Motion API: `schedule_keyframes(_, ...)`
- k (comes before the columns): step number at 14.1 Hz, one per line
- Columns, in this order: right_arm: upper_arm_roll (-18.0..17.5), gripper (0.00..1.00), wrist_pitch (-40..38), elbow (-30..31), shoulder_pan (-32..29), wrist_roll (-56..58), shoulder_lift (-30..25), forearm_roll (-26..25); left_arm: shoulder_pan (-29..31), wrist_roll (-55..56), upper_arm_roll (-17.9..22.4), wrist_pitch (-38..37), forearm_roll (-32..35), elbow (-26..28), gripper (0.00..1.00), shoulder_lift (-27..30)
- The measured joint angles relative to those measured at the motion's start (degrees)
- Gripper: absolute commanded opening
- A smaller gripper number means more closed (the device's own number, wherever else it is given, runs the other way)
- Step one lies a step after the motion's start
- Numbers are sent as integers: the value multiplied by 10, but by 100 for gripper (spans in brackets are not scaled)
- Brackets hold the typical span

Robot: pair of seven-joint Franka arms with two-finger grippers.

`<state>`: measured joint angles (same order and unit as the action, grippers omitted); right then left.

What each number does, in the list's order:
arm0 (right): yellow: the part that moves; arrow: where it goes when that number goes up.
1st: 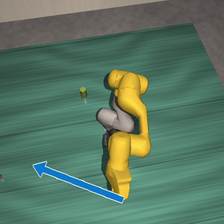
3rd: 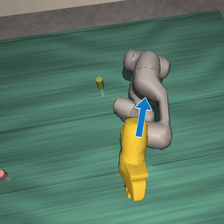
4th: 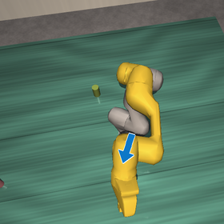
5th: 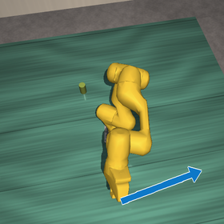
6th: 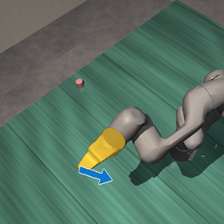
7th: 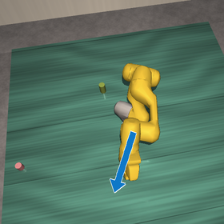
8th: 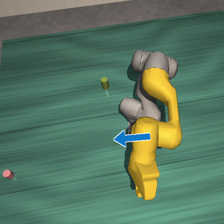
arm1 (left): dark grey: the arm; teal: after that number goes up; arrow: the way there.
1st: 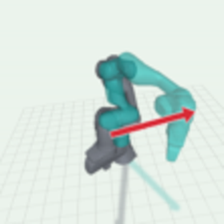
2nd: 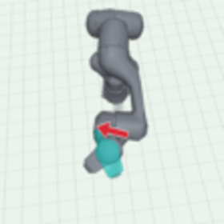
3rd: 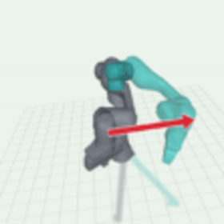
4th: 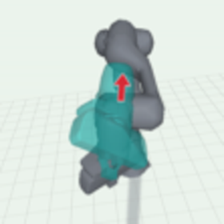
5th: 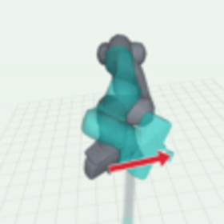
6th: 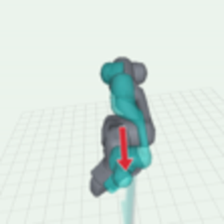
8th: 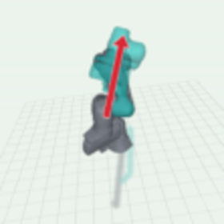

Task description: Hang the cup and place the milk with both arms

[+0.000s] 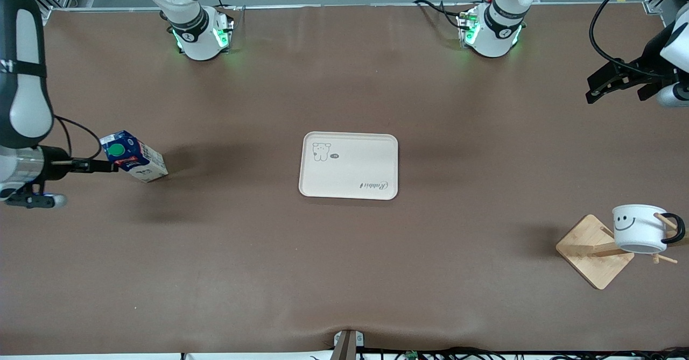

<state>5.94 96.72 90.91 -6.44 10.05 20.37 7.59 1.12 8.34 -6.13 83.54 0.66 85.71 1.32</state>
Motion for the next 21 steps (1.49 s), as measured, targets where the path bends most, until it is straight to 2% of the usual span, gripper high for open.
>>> schedule_keyframes(7, -1, 100, -12, -127, 9, 0, 10, -1, -3, 19, -1, -24, 0, 0, 100, 0)
schedule_keyframes(12, -2, 100, -129, -138, 17, 2, -16, 0, -3, 19, -3, -25, 0, 0, 100, 1)
schedule_keyframes(14, -2, 100, -125, -143, 28, 4, -20, -2, -4, 19, -6, -26, 0, 0, 100, 3)
schedule_keyframes(17, -2, 100, -117, -201, 37, 4, -22, -18, -4, 19, -7, -30, 0, 0, 100, 8)
schedule_keyframes(21, -2, 100, -164, -221, 49, 4, -63, -22, -3, 20, -7, -37, 0, 0, 100, 14)
